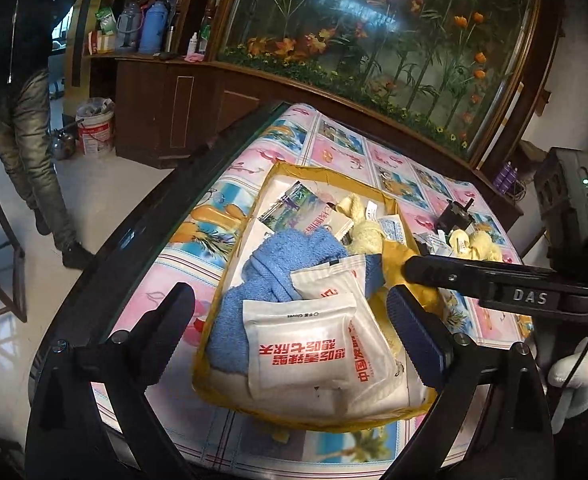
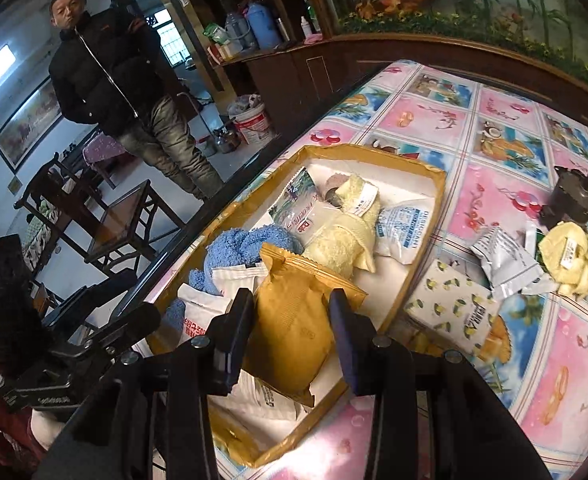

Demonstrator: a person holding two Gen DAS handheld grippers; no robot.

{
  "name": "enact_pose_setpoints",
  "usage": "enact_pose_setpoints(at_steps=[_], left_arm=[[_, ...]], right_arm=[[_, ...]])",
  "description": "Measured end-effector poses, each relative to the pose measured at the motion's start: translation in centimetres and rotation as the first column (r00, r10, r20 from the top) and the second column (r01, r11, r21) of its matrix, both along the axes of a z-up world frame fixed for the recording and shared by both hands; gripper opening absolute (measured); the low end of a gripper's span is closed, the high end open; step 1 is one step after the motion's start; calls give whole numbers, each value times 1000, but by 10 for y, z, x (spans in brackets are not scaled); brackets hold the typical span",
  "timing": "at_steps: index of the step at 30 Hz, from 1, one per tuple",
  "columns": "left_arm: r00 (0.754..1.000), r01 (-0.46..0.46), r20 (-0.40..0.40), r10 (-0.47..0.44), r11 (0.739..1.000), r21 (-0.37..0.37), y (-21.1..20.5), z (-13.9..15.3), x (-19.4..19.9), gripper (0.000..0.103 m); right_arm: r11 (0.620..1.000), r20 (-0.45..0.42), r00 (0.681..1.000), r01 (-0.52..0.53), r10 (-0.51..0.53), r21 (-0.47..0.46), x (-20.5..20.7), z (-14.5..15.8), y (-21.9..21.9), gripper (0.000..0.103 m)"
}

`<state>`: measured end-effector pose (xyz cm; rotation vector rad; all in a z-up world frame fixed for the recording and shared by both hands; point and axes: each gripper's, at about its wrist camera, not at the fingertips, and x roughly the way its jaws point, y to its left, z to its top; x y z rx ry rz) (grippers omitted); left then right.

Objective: Organize soft objects
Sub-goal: 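Lower white packet into box with left gripper while right drops yellow snack packet there, then move both grippers back over the table toward the yellow fuzzy towel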

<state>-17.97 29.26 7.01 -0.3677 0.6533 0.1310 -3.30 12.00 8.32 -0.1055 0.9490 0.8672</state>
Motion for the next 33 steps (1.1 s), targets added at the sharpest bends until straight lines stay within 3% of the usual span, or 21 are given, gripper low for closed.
enact_pose_setpoints(at_steps=[8,12,15,17,18,19,20,21,23,24,28,33], left_arm=[[999,-22,-30,23,1000,13,-1,-6,3,97],[998,-35,-53,39,997,64,-10,-3,4,97],[995,-80,-47,88,984,156,-23,9,2,97],[983,-174,0,182,939,297,-39,25,-4,98],[974,-224,40,225,902,368,-49,33,-8,98],[966,-256,81,246,870,421,-60,41,-13,98],[964,-264,100,245,860,436,-68,45,-15,101],[968,-250,90,234,877,411,-70,45,-14,103],[989,-125,-38,142,949,290,-71,31,2,103],[989,-108,-71,131,956,272,-73,25,6,102],[981,-132,-72,182,886,445,-114,20,12,102],[991,-76,-60,123,861,503,-154,27,19,102]], right_arm=[[986,34,997,79,-75,-147,22,-29,14,39],[995,3,998,66,-65,-71,20,-23,5,39],[998,15,998,68,-68,1,12,-7,-9,43],[996,44,996,74,-76,43,6,6,-20,44],[995,57,995,82,-85,64,3,12,-27,44],[992,70,993,92,-98,88,0,19,-36,44],[988,84,990,104,-114,114,-3,25,-46,44],[984,93,987,115,-128,133,-4,30,-55,45],[975,106,981,143,-162,170,-8,38,-76,49],[971,107,978,155,-177,184,-10,40,-87,53],[959,108,966,212,-235,190,-13,36,-127,56],[935,75,944,302,-320,186,-10,18,-177,56]])
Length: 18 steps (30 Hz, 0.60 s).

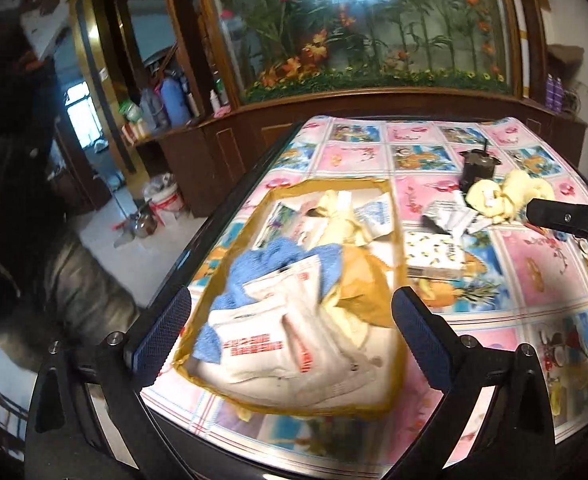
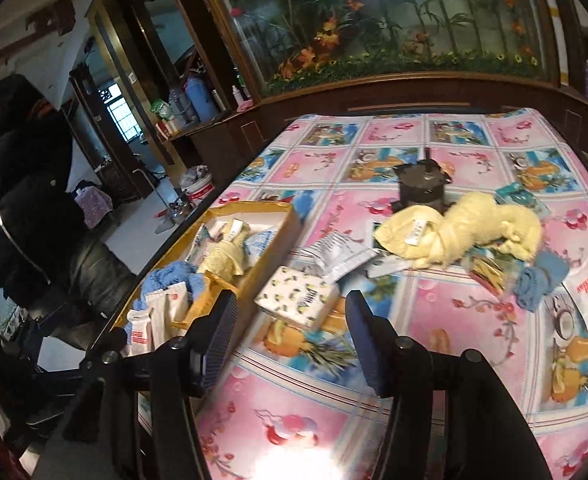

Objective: Organize soft objects
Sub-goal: 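Move both grippers back over the table toward the yellow fuzzy towel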

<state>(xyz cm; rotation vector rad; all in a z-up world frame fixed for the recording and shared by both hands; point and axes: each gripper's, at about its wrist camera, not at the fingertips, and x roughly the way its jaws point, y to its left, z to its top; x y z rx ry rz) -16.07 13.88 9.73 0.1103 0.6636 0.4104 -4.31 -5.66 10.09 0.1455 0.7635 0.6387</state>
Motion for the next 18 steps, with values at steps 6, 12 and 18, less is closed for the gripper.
enact_pose_setpoints(at_steps=[6,12,18], left_arm=[[997,70,-33,-68,997,46,-33,-2,14,102],[991,120,-72,-116,991,55,-56,-8,28,102],[979,170,-115,-166,985,23,-71,-17,47,102]], right_arm=[[994,-54,993,104,-103,24,10,-19,-53,56],[986,-75,984,162,-160,28,19,-27,-87,56],[981,-94,978,191,-188,27,32,-37,-104,56]])
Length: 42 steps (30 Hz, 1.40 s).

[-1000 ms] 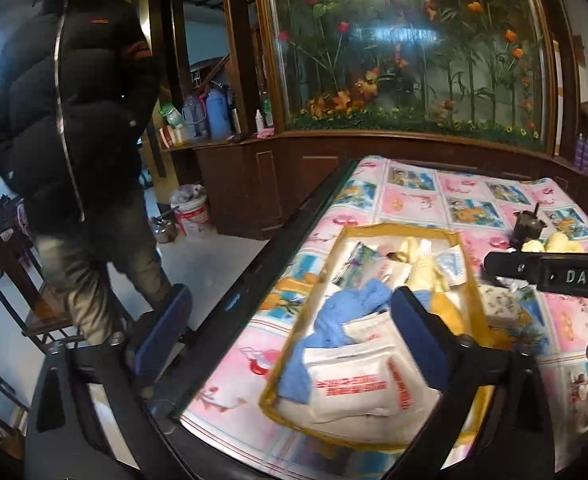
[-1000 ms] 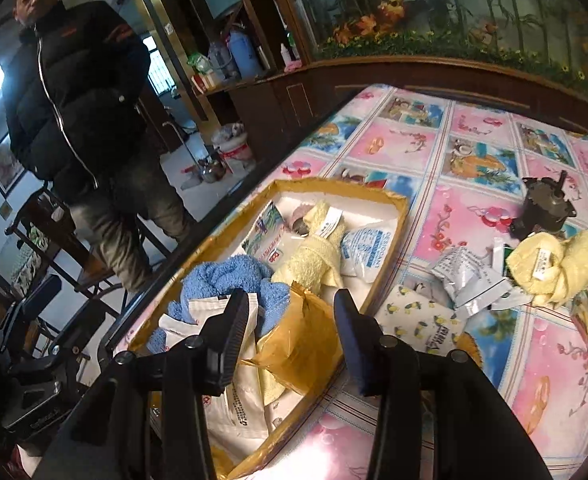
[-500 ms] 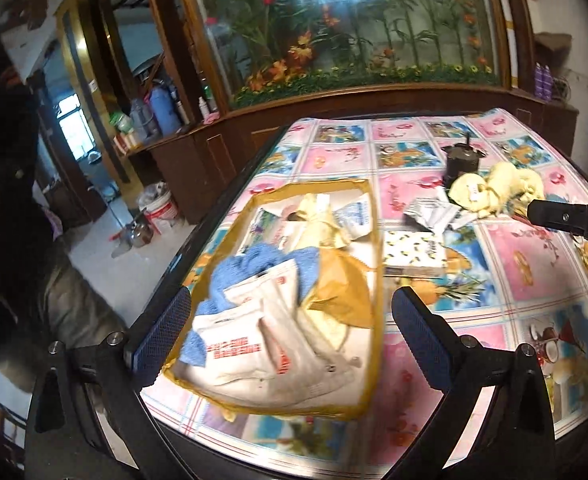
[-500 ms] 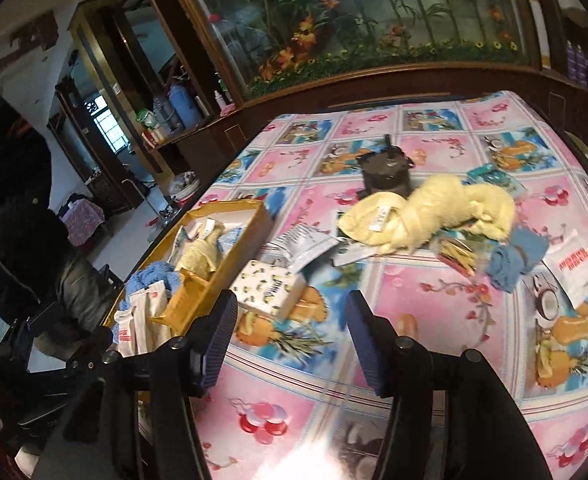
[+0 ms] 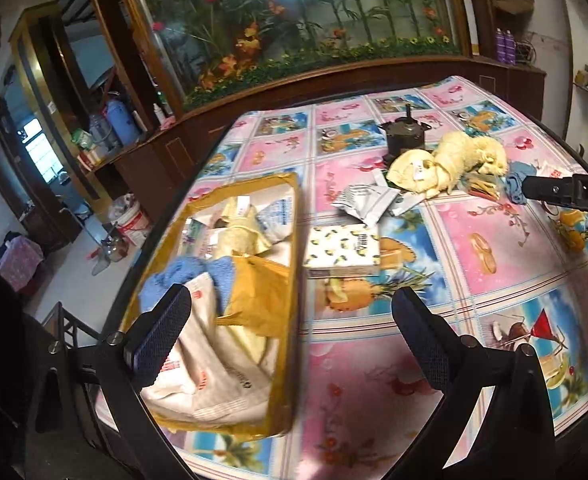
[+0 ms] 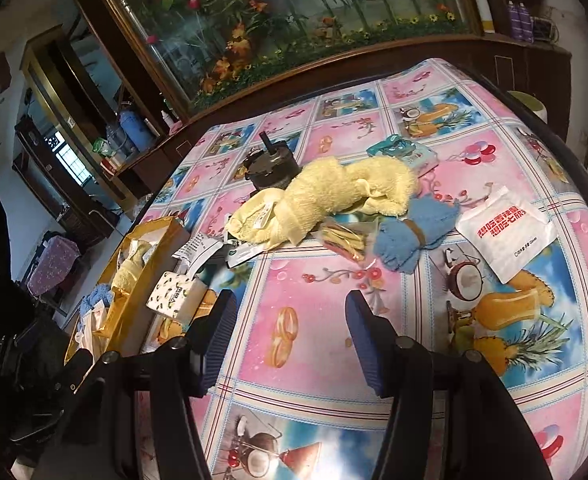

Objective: Organize soft objects
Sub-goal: 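Move both grippers back over the table toward the yellow fuzzy towel, then grasp yellow fuzzy towel with left gripper while right grasps blue towel bundle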

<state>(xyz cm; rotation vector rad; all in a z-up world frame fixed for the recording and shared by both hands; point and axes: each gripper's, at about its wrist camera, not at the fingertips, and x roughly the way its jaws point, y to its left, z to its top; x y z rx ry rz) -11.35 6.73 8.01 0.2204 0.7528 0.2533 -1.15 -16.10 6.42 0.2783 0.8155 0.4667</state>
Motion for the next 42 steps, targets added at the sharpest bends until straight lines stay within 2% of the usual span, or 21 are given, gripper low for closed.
enact_pose_setpoints(at_steps=[4,7,14,17,19,21,23,25,27,32,33,34,36,38,40,42], left_arm=[[995,67,-66,-74,993,-93,-12,-13,16,102],[981,113,-138,-137,979,-169,-23,-31,31,102],[941,109,-277,-193,950,-291,-31,-69,54,102],[939,124,-285,-193,962,-242,-40,-76,52,102],[930,123,-295,-221,940,-318,-39,-79,51,103],[937,110,-285,-202,945,-308,-39,-82,48,103],[938,113,-280,-203,945,-307,-39,-84,48,103],[939,113,-278,-202,946,-305,-39,-85,46,103],[942,108,-273,-195,947,-303,-37,-85,44,103],[945,109,-265,-192,949,-296,-42,-85,33,103],[943,118,-264,-200,948,-297,-43,-86,31,103],[940,132,-265,-215,945,-298,-45,-87,29,103],[934,155,-266,-239,941,-300,-47,-86,25,103],[925,183,-271,-269,935,-304,-49,-85,22,103],[917,206,-262,-302,919,-337,-49,-79,20,99],[913,224,-239,-330,897,-382,-44,-66,19,98]], right_arm=[[999,-4,999,50,-50,-4,20,1,-15,56],[995,-15,995,98,-98,-10,42,3,-28,56],[991,-18,993,114,-116,-75,90,4,-15,57],[990,-21,996,84,-87,-113,111,4,8,56],[988,-28,997,74,-78,-133,126,2,23,56],[986,-32,997,63,-68,-153,139,-1,38,56],[976,-52,998,34,-47,-216,151,-11,55,56],[960,-97,995,-24,-3,-278,152,-22,66,56],[946,-87,995,-69,43,-318,137,-22,71,56],[934,-191,959,-252,208,-254,78,-23,59,57],[936,-192,954,-272,232,-223,69,-21,54,57],[950,-176,953,-274,247,-152,58,-16,40,57],[977,-116,970,-214,212,-4,48,-3,9,57],[992,-28,995,-95,97,89,40,6,-28,59],[995,15,1000,-1,-1,100,35,8,-53,60],[993,23,998,55,-58,105,31,3,-71,60]])
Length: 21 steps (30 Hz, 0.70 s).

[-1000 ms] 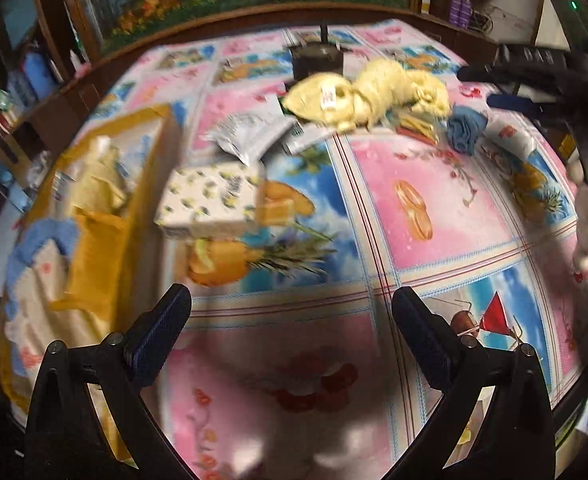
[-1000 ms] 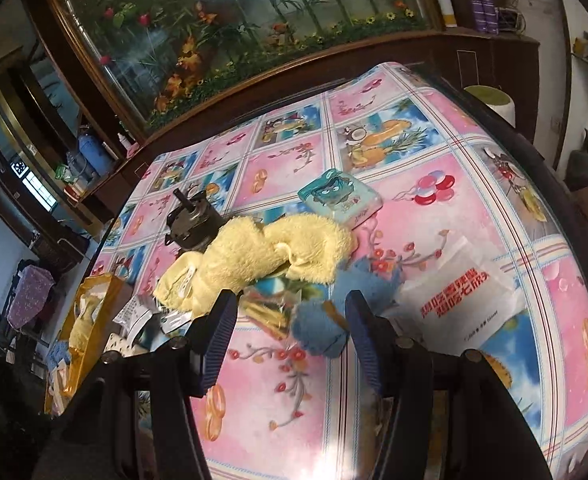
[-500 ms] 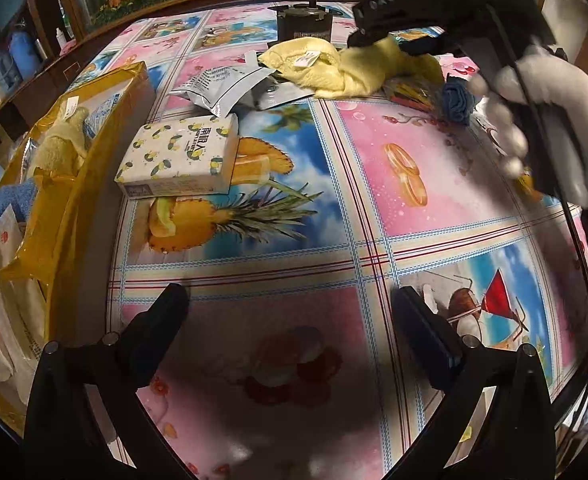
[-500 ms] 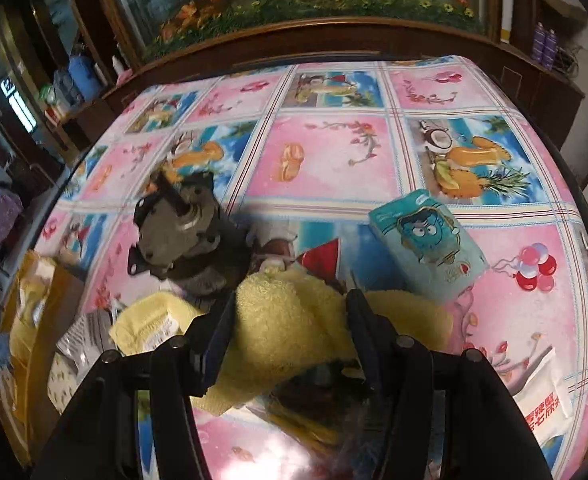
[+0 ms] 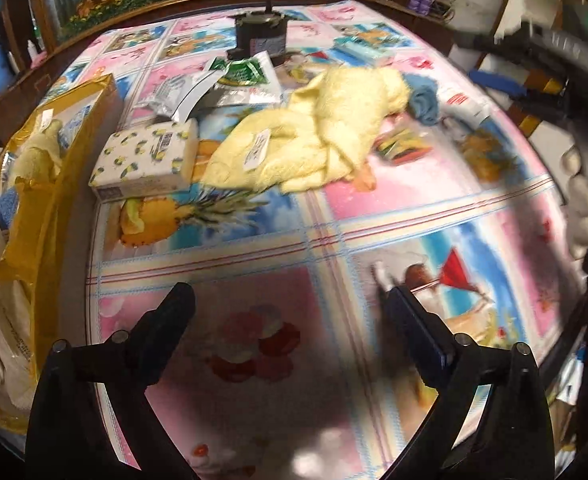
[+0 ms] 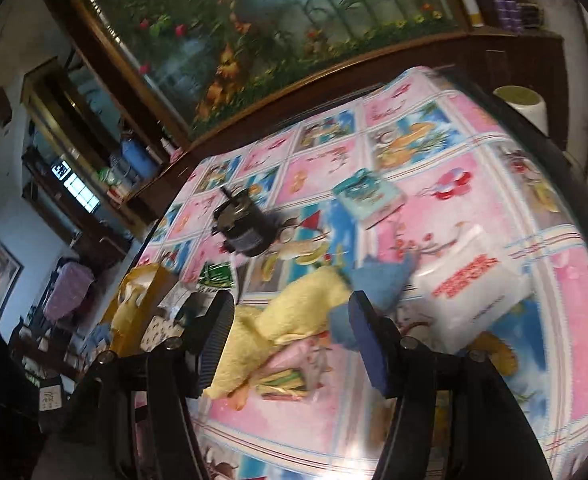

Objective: Organize soft objects
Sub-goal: 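Grasp yellow fuzzy towel with left gripper while right grasps blue towel bundle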

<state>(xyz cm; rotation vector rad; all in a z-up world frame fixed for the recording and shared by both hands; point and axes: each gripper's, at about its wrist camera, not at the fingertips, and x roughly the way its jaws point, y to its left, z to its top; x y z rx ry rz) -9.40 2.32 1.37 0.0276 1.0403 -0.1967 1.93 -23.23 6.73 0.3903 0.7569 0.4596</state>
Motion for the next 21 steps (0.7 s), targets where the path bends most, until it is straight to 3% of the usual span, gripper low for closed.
enact_pose_setpoints(at_steps=[4,7,12,18,20,21], left_arm=[[997,3,80,-3,1000,-9,-4,31,18,98],[993,52,101,-55,998,30,-17,37,50,98],[988,116,93,-119,992,47,-35,23,106,98],[989,146,28,-148,988,54,-56,-6,143,97],[992,118,37,-117,993,-23,-46,-3,143,75],[992,121,24,-120,991,-62,-42,-1,144,46]], right_arm=[[995,42,994,97,-98,24,-8,-8,-26,60],[990,40,990,131,-133,46,-7,-11,-37,60],[985,16,986,162,-163,51,3,-23,-43,60],[985,10,985,172,-172,18,2,-28,-45,60],[984,12,984,177,-178,8,2,-29,-45,60],[984,10,984,178,-178,5,2,-29,-45,60]])
